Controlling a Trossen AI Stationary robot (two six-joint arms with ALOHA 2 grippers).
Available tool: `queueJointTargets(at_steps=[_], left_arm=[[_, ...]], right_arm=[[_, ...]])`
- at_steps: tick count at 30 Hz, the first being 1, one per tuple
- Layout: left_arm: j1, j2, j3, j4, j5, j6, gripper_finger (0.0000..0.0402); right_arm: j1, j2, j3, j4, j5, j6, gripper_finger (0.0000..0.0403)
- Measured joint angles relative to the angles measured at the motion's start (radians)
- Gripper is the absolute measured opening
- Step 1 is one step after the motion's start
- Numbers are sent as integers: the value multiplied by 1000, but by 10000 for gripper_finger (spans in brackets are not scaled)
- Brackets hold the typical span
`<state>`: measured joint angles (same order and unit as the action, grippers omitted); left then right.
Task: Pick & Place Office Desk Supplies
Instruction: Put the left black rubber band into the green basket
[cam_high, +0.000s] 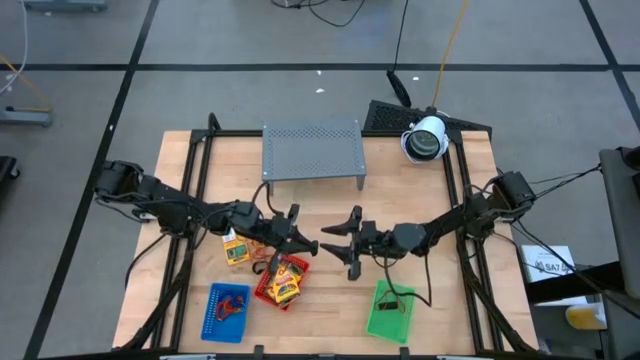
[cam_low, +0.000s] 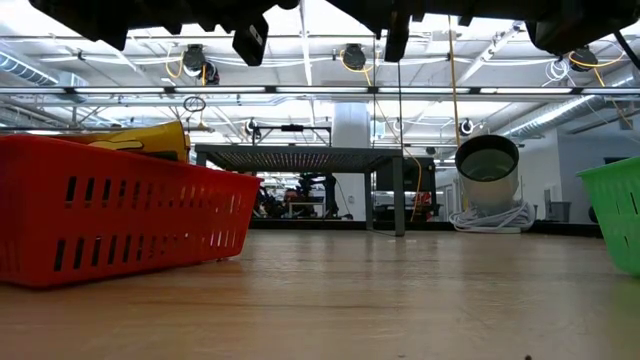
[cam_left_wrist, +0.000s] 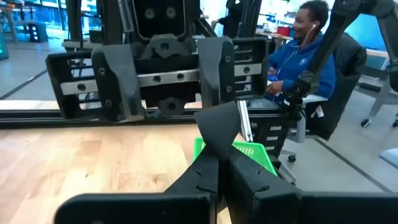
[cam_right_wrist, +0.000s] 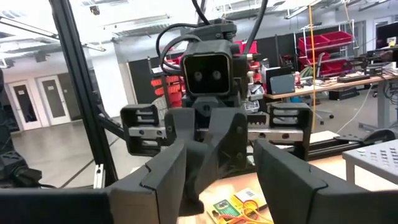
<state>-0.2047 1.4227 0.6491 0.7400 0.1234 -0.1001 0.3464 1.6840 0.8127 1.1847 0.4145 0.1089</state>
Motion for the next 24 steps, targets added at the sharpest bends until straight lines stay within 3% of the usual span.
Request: queueJointTargets(at_steps=[24], left_arm=[[3, 0, 0, -5, 0, -15, 11]], right_arm=[[-7, 0, 68, -41, -52, -21, 180]])
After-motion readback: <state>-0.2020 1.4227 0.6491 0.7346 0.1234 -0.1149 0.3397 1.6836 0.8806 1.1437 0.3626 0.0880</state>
